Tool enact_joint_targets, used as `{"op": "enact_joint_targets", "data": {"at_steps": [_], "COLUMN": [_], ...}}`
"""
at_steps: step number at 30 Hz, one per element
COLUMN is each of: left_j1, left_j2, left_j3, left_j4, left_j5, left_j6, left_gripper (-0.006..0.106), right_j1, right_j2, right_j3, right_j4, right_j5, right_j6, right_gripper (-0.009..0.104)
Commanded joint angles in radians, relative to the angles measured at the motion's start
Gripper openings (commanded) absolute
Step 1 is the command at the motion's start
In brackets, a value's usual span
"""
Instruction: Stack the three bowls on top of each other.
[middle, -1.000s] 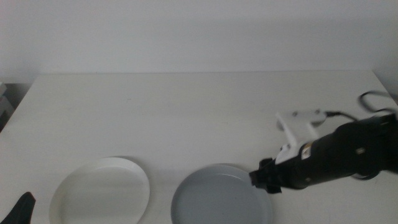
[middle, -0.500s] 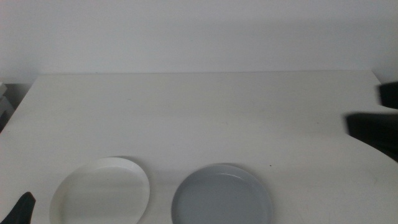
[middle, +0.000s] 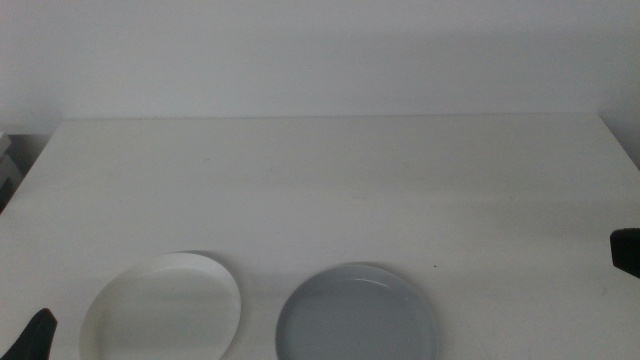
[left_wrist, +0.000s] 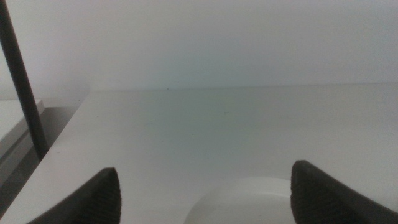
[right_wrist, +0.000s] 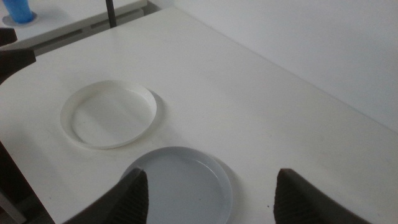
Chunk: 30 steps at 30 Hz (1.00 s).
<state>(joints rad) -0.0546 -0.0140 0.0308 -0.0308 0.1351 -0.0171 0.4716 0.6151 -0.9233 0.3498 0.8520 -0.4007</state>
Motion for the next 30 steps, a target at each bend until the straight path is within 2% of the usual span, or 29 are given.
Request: {"op": "enact_joint_targets", "data": {"at_steps": [1, 10, 17, 24, 30], "left_j1": [-0.005, 0.161, 0.254, 0.251, 0.251], "left_j2": [-0.01, 0.026, 0.32, 0.664, 0.844], "left_j3": [-0.005, -0.015, -0.236, -0.601, -0.741], "left_j4": [-0.012, 0.004, -0.069, -0.098, -0.141], "left_j5": [-0.071, -0.072, -0.043, 0.354, 0.733], "left_j6": [-0.01, -0.008, -0.129, -0.148, -0.143], "left_gripper": [0.1, 0.1, 0.1, 0.1, 0.1], "right_j1": [-0.005, -0.005, -0.005, -0.005, -0.005], "right_j2": [0.005, 0.005, 0.005, 0.005, 0.005], "right_j3": [-0.02, -0.02, -0.02, -0.02, -0.02], "right_j4": [0.007, 0.006, 0.006, 0.006, 0.006], "right_j5": [-0.057, -0.059, -0.059, -0.059, -0.059], "right_j6": [-0.006, -0.006, -0.006, -0.006, -0.006], "right_gripper": [0.051, 0.051, 0.051, 0.051, 0.051]}}
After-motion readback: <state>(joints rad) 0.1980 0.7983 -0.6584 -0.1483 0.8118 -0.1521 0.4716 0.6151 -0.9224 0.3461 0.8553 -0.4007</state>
